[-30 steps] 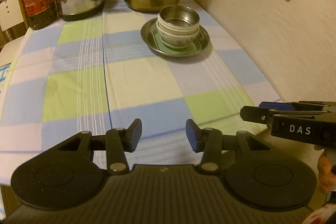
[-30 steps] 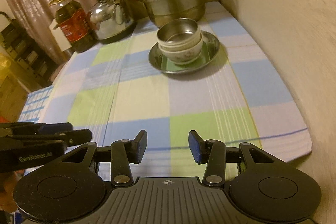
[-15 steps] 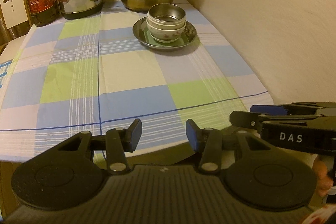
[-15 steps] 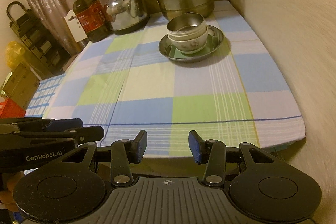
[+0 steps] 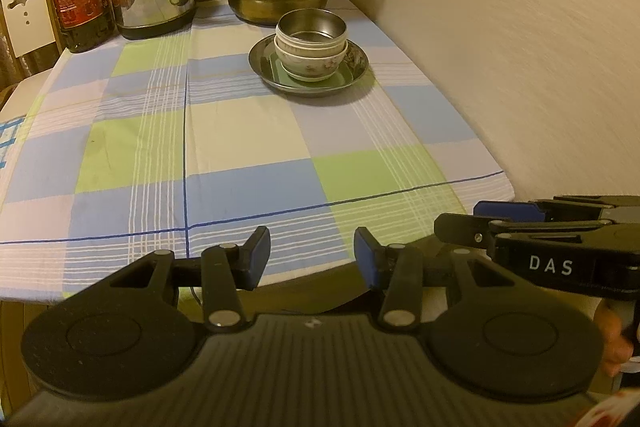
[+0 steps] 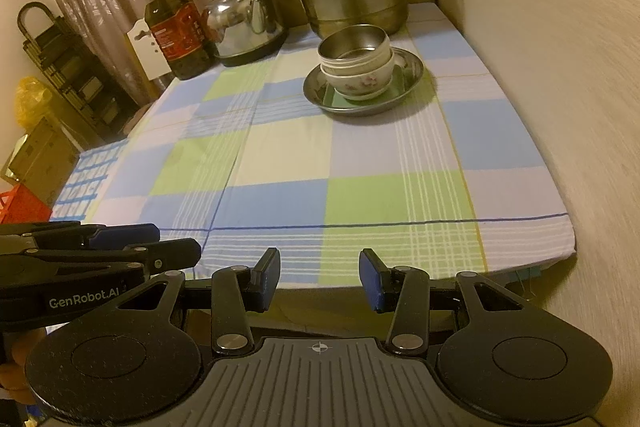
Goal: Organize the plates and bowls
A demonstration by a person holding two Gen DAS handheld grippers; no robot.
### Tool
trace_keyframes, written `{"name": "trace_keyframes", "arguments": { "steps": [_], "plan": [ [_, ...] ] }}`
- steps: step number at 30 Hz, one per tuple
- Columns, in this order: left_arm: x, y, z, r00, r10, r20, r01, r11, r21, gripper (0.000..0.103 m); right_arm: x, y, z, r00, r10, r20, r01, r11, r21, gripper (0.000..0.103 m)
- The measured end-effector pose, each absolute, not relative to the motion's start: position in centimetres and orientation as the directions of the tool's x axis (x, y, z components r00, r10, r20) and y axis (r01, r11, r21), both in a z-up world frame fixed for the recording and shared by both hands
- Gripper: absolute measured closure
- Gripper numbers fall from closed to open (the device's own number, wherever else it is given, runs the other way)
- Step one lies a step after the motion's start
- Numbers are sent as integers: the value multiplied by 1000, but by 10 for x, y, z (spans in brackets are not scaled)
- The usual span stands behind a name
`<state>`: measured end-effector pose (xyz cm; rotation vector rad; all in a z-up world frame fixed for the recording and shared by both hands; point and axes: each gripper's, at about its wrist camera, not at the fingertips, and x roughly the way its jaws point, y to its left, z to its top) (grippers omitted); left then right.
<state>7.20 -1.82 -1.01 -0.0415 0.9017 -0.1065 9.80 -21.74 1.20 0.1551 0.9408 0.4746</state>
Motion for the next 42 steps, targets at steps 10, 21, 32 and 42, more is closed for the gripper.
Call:
{"name": "trace_keyframes", "arguments": {
  "steps": [10,21,32,42],
  "plan": [
    [71,-18,-9,617,-113,-779,76,994,-83,60,96,-217,13,497,454,-740,-322,888,329,59],
    [73,-15,-6,617,-118,-778,79,993,-88,60,98,-215,14,499,453,-739,-321,889,327,59],
    [75,-11,-4,619,-122,-776,80,993,-92,60,99,-214,16,500,451,-739,-322,889,325,59],
    [77,-11,-3,619,-122,-776,81,992,-92,60,100,-213,16,502,450,-739,-321,890,324,59]
  ]
}}
